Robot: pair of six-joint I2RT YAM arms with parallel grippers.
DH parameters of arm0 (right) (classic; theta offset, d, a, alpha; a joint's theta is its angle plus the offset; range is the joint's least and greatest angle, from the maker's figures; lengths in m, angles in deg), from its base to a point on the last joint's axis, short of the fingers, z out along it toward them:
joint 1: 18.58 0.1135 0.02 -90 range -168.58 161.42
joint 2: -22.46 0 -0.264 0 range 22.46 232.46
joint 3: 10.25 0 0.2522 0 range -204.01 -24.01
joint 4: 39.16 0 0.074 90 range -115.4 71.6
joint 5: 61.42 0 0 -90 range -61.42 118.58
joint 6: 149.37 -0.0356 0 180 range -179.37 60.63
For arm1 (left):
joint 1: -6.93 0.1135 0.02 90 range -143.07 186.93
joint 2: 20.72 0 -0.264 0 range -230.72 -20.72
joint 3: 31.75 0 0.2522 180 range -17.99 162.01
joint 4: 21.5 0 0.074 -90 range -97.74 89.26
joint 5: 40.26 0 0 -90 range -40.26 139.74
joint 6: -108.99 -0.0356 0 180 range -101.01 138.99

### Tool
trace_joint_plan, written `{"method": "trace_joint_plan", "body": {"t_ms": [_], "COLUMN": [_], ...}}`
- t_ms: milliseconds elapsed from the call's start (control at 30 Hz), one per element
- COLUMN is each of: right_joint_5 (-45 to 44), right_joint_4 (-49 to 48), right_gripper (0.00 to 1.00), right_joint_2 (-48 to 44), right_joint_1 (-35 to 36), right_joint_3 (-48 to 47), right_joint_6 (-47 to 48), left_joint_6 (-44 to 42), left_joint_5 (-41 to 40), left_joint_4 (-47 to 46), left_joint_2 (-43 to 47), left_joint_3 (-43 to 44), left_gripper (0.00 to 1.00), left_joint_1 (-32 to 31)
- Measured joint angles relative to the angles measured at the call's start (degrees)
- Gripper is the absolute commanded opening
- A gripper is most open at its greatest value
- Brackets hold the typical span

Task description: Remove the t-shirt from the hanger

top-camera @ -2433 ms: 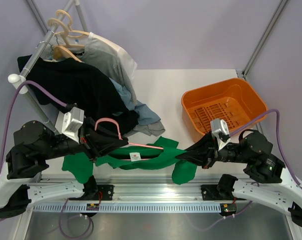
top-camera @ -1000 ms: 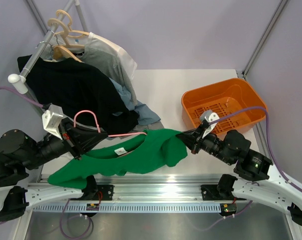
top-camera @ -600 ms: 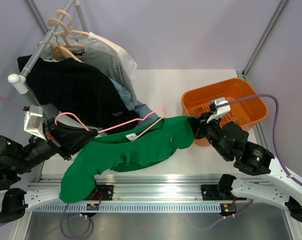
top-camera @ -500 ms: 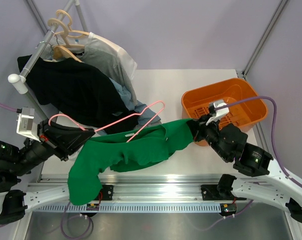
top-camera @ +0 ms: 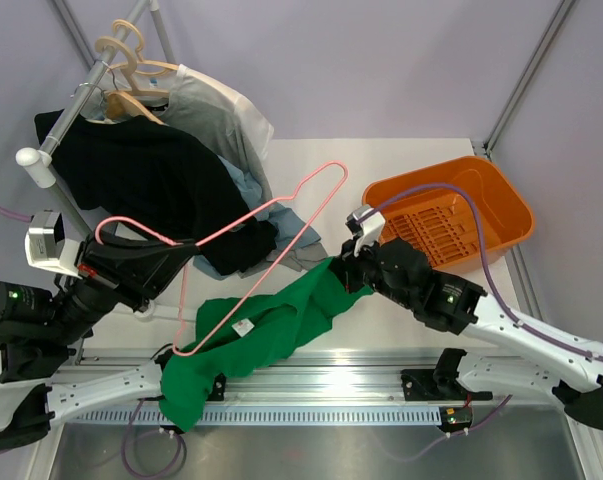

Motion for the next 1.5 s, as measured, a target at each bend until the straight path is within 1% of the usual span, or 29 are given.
{"method": "trace_joint_plan", "body": {"t_ms": [100,200,333,500,600,700,733,767,800,867,900,967,1067,1233,1300,1400,1467,1500], "right_joint_5": [0.0,-3.6,-8.2,-8.6,-8.7,-8.6,-8.2,-7.2,-5.9,-3.6,-2.5,-0.3,2.8,7.5,11.8,25.9,36.3,39.9], "right_joint_4": [0.0,1.5,6.7,11.0,12.5,13.5,14.1,14.5,14.9,15.8,16.2,17.6,20.6,26.2,27.7,29.3,29.6,29.7], "right_gripper": [0.0,0.0,0.0,0.0,0.0,0.01,0.2,0.4,0.52,0.66,0.68,0.71,0.71,0.69,0.69,0.7,0.7,0.69], "right_joint_2": [2.3,4.5,7.7,10.6,13.0,15.4,16.3,17.1,17.8,18.9,19.2,19.4,19.2,16.7,14.2,9.7,7.2,6.1], "right_joint_1": [0.0,0.0,-1.7,-7.3,-7.4,-7.4,-7.4,-7.4,-7.5,-7.5,-7.5,-7.8,-9.2,-11.0,-11.1,-11.2,-11.1,-11.1], "right_joint_3": [-1.4,-4.6,-13.2,-24.8,-29.2,-30.4,-30.4,-30.3,-30.3,-30.2,-30.2,-30.3,-32.0,-39.1,-41.8,-44.2,-43.5,-42.8], "right_joint_6": [-0.2,-0.2,-0.1,0.0,0.4,0.8,0.9,1.0,1.2,1.9,2.3,3.1,3.9,5.8,6.8,9.0,10.3,10.8], "left_joint_6": [0.1,0.1,-0.4,-1.6,-2.5,-3.4,-3.8,-4.2,-4.6,-5.3,-5.7,-6.3,-6.8,-7.0,-7.0,-7.0,-7.0,-7.0], "left_joint_5": [0.5,1.2,1.9,4.4,6.1,7.6,8.1,8.7,9.2,10.2,10.6,11.5,12.7,14.9,15.8,16.7,17.2,17.4], "left_joint_4": [-2.8,-3.2,-0.7,3.4,6.2,9.4,10.6,11.6,12.6,14.5,15.3,17.3,20.1,24.5,26.1,27.8,28.4,28.6], "left_joint_2": [-1.3,-2.8,-4.9,-5.4,-5.4,-5.1,-4.8,-4.4,-3.9,-2.4,-1.7,-0.1,1.7,3.3,3.6,4.2,4.4,4.4], "left_joint_3": [0.8,1.9,4.4,5.5,5.7,5.7,5.7,5.7,5.5,5.0,4.6,3.7,2.4,1.3,1.0,-0.3,-1.0,-1.2], "left_gripper": [0.0,0.0,0.0,0.0,0.0,0.0,0.0,0.0,0.0,0.0,0.0,0.0,0.0,0.0,0.0,0.0,0.0,0.0], "left_joint_1": [0.0,0.0,0.0,0.0,0.0,0.0,0.0,0.0,0.0,0.0,0.0,0.0,0.0,0.0,0.0,0.0,0.0,0.0]}}
